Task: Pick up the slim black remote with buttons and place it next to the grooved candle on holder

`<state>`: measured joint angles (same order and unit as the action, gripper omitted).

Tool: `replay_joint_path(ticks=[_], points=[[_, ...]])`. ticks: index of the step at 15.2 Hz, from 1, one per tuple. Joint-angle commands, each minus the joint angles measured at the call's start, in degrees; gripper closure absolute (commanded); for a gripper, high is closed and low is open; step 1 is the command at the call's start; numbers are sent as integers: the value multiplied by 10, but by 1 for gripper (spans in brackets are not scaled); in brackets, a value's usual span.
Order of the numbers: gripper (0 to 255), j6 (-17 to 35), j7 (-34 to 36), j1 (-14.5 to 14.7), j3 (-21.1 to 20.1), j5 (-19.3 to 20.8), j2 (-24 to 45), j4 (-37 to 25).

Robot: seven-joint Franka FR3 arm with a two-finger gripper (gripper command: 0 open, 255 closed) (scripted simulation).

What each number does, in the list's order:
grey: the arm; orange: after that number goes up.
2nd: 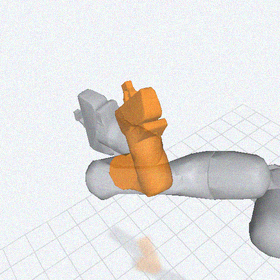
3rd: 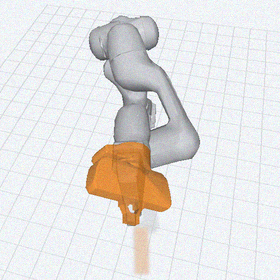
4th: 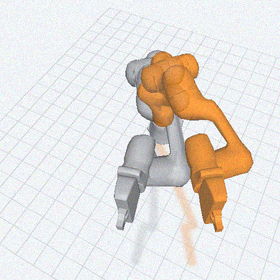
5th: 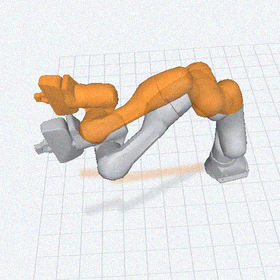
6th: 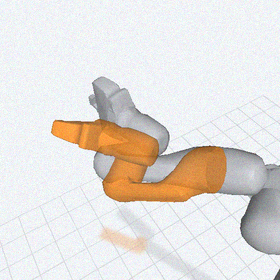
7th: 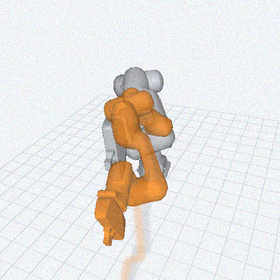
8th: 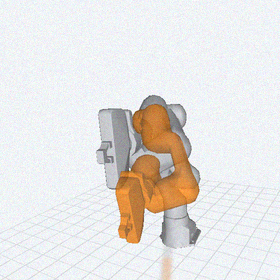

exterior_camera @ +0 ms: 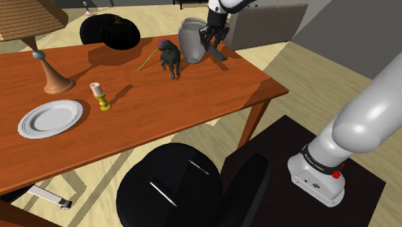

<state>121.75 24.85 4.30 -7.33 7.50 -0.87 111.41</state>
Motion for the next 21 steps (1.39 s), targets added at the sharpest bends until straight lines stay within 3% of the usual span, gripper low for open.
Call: replay_joint_path(ticks=[1,12,21], points=[[255,-6,28,12,-13,7,14,-16],[255,-66,178,95,-72,61,125,-161],[255,-154,273,190,-94,114,270,-370]])
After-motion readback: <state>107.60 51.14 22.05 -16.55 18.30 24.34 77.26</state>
